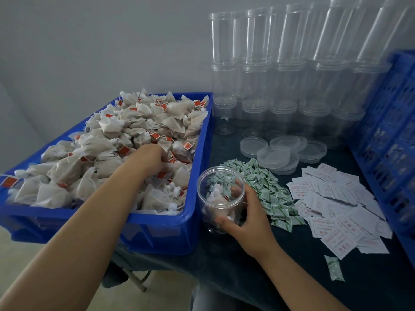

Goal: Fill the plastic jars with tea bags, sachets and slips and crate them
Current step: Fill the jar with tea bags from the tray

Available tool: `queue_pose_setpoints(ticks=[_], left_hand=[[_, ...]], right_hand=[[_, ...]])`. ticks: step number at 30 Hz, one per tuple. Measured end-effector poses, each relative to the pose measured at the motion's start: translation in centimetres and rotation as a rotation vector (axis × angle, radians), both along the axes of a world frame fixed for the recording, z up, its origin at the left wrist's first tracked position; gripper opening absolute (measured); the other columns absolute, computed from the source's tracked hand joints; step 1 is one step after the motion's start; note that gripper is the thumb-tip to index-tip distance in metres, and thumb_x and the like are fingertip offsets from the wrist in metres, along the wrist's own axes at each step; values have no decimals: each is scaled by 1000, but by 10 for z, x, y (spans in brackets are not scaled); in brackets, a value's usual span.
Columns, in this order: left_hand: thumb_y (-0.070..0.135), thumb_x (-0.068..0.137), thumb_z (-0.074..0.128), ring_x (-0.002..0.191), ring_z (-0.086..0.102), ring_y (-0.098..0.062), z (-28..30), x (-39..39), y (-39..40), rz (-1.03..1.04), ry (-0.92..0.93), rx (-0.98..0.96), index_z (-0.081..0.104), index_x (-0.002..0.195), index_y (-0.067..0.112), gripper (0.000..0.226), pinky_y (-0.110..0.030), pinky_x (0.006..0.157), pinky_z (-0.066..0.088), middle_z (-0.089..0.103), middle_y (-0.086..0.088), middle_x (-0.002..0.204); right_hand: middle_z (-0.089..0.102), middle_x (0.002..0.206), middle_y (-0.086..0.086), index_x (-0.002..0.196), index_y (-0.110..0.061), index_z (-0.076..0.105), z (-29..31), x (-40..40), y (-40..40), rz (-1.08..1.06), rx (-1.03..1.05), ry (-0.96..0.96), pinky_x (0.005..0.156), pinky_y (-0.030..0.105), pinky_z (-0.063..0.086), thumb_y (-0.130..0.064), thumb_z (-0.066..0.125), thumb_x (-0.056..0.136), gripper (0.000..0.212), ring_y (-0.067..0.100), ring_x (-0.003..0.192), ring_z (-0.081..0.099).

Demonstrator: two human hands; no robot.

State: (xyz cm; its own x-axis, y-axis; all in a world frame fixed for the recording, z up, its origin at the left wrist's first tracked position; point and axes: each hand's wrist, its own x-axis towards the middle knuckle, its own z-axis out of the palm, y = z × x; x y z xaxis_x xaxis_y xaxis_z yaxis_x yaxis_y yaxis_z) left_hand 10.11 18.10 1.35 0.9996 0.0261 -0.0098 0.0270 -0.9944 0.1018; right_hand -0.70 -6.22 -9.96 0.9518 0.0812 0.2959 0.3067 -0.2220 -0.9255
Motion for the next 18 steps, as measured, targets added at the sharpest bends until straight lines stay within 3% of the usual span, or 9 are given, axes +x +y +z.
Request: queue_pose_setpoints(ticks=[3,7,13,18], left_hand=[[27,89,63,83,58,-17,2,0,-1,-11,-66,-65,69,99,17,16,-29,71,45,65,-3,95],[28,87,64,76,59,-17,8,-3,-7,-29,-191,-303,67,79,19,14,-28,64,40,65,0,79],[33,88,62,68,54,-8,17,-12,-13,-43,-344,-503,63,76,23,16,-22,59,36,60,6,73],[33,89,62,73,59,-6,28,-20,-22,-180,-379,-642,66,83,24,12,-24,66,44,65,7,78]], right_hand=[[46,127,-46,121,-81,31,-1,1,0,-4,-5,-2,92,1,38,-61,79,59,81,-15,124,46],[46,128,-44,121,-81,31,-2,1,0,-9,-10,-6,93,2,39,-61,79,59,81,-13,125,47],[48,130,-37,122,-78,33,-1,0,1,-10,-10,-2,91,0,38,-59,79,60,80,-15,123,47],[47,134,-29,127,-61,36,0,1,0,-7,-16,7,92,1,38,-61,77,59,79,-15,123,46]])
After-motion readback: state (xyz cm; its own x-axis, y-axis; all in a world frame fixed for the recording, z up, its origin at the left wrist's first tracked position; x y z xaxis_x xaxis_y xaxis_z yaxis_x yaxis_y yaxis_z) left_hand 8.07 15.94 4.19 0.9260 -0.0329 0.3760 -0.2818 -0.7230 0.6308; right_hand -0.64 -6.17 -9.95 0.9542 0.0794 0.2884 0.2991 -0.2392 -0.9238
